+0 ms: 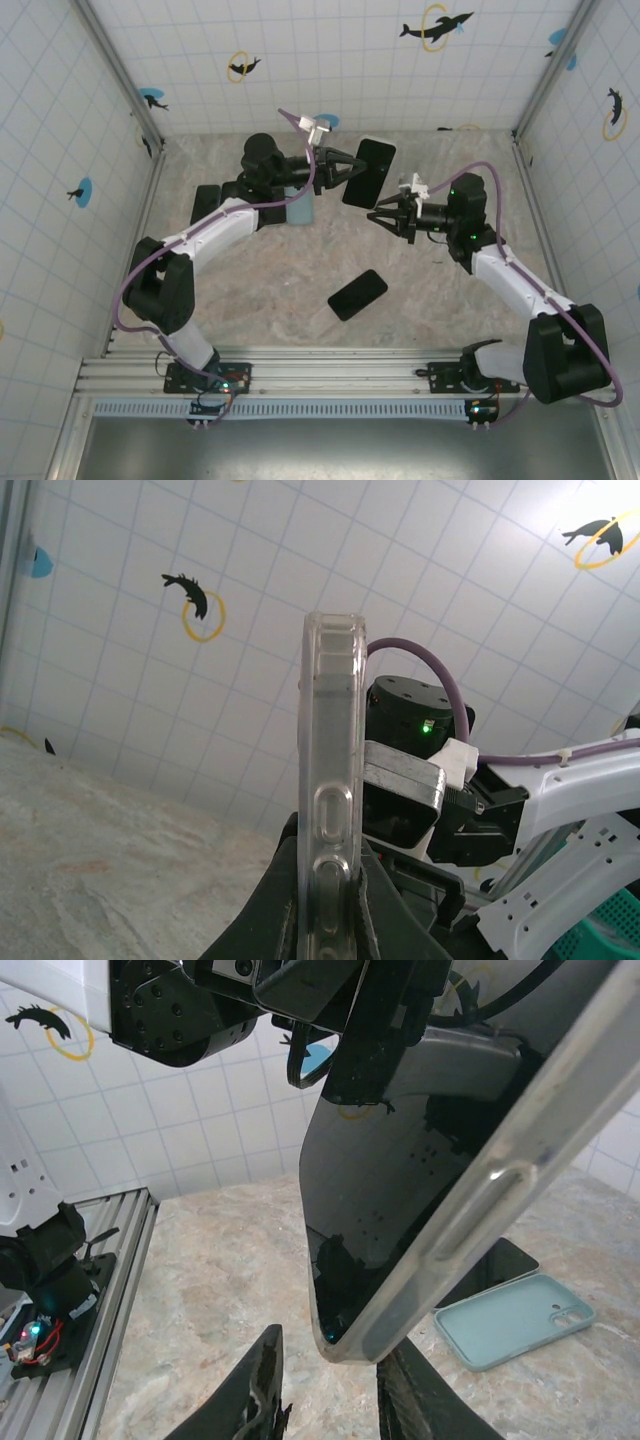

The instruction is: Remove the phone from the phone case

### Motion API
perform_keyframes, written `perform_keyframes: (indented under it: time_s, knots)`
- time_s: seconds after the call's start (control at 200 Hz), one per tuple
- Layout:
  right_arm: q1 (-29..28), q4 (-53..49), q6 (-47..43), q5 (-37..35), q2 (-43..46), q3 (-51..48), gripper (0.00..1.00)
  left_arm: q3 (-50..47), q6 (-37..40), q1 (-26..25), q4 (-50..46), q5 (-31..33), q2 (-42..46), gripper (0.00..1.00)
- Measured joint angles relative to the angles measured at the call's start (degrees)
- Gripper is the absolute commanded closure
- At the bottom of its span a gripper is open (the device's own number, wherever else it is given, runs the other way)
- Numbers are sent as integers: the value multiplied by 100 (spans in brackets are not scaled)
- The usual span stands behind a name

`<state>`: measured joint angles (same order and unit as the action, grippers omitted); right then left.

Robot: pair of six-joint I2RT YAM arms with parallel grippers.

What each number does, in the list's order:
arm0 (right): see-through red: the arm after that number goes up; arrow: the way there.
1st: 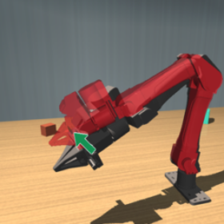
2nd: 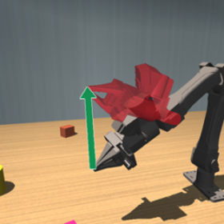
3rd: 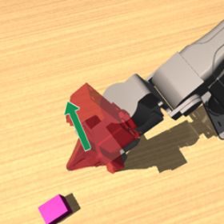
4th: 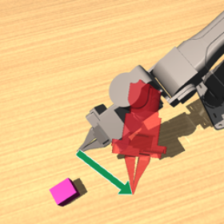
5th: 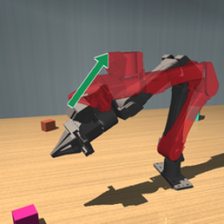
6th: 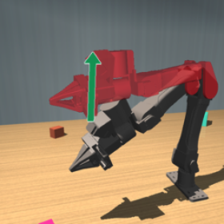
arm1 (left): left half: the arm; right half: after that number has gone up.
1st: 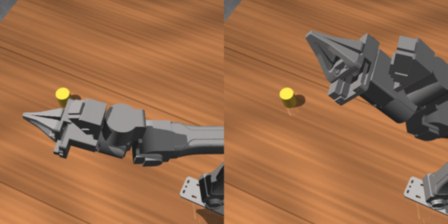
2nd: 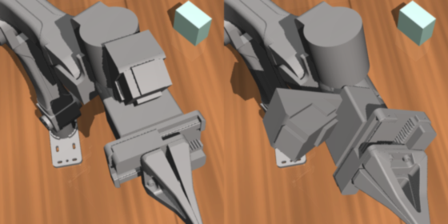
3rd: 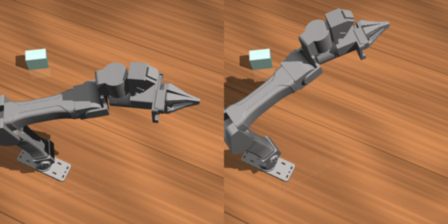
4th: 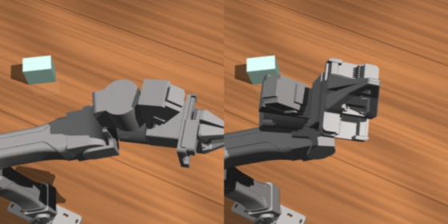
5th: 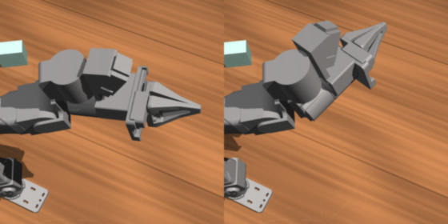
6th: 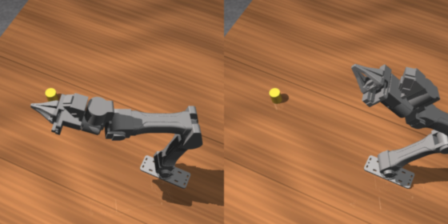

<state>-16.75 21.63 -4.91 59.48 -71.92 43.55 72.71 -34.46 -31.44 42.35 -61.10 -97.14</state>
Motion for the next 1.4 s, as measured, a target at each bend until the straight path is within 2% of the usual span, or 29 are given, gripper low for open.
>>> perform_keyframes:
  time_s: [0.621,1.401]
  knots:
    - [-2,125,199,103,-103,2,76,0,-85,0,24,-149,0,100]
    - [-13,299,407,238,-203,11,73,-2,-260,7,223,-234,0,100]
